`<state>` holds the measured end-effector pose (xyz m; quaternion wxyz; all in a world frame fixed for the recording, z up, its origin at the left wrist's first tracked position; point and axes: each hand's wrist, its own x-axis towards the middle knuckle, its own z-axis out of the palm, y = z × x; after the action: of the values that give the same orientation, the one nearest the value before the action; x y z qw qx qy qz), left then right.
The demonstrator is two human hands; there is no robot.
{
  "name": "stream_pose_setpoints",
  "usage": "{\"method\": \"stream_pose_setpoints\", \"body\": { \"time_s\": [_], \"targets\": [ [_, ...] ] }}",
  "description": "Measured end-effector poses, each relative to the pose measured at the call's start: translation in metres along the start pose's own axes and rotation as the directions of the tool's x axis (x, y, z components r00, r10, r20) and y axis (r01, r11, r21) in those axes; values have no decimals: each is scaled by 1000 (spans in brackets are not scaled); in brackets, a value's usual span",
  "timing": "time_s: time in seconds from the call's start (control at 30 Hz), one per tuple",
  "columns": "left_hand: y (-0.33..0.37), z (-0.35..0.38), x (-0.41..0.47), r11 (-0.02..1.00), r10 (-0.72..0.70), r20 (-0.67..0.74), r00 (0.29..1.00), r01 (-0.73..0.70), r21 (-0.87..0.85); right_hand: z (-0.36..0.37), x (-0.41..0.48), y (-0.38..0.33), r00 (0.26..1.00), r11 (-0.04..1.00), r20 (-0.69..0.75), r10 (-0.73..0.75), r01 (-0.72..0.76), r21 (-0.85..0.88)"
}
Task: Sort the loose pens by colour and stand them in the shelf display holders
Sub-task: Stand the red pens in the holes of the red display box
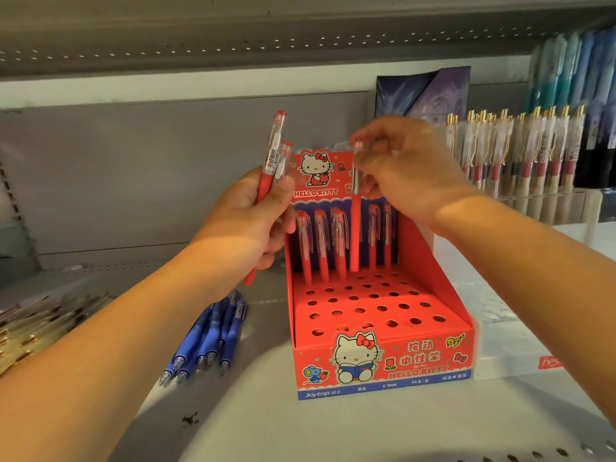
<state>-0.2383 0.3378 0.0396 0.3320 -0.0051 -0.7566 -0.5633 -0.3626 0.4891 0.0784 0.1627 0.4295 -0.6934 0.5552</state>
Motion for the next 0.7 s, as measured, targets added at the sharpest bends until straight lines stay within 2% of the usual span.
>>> {"method": "stream_pose_setpoints", "body": {
  "time_s": [0.07,0.23,0.33,0.57,0.7],
  "targets": [
    [1,0,0,999,-27,-7,1000,27,-19,2,1,5,999,990,49,-19,26,-137],
    [3,-1,-2,991,-90,18,996,91,-95,4,0,10,996,970,88,-32,52,-238],
    [3,2,-2,990,-109,-17,994,107,-94,4,-2,10,995,966,98,-8,33,-257],
    [3,2,-1,999,-42,-46,998,42,-4,5,-2,9,993,971,118,6,22,-240],
    [1,3,-1,998,23,-59,998,-20,58,6,-2,10,971,950,218,102,-30,-310]
  ]
}}
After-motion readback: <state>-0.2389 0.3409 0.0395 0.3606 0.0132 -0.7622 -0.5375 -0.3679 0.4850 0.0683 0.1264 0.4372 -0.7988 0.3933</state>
